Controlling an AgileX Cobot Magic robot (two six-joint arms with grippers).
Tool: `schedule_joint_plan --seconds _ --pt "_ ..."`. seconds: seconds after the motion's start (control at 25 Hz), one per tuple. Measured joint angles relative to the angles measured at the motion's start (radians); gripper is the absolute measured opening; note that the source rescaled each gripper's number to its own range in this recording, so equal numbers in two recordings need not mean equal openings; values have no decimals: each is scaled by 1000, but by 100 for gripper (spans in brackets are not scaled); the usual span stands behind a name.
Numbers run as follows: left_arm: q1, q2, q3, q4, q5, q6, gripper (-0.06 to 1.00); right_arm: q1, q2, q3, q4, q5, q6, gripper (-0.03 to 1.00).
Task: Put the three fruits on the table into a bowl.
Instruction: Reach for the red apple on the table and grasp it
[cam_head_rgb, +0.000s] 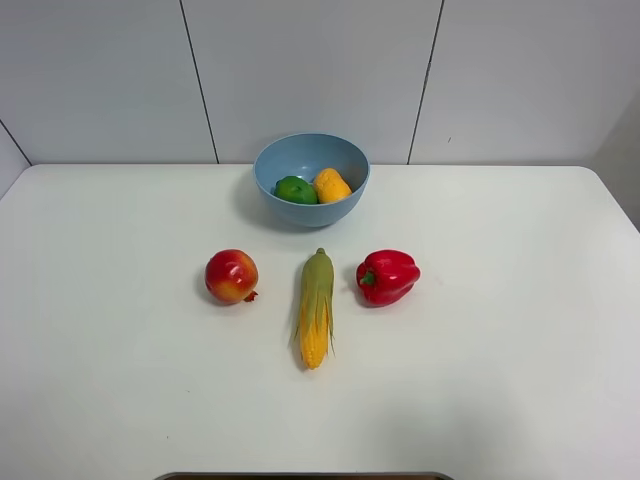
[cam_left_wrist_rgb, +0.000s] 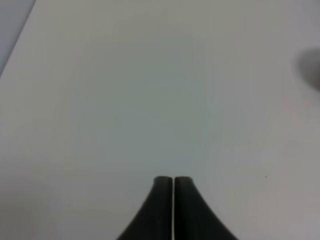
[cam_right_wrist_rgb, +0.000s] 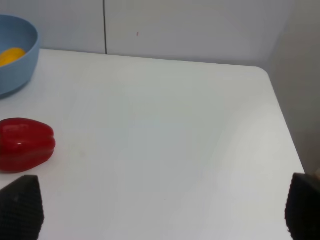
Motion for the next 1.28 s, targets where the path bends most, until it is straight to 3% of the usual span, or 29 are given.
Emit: schedule_joint_plan --seconds 0.56,1.28 --pt "0 0 0 0 0 0 0 -28 0 89 8 -1 2 100" --pt "0 0 0 0 0 0 0 -28 0 93 11 -4 2 100"
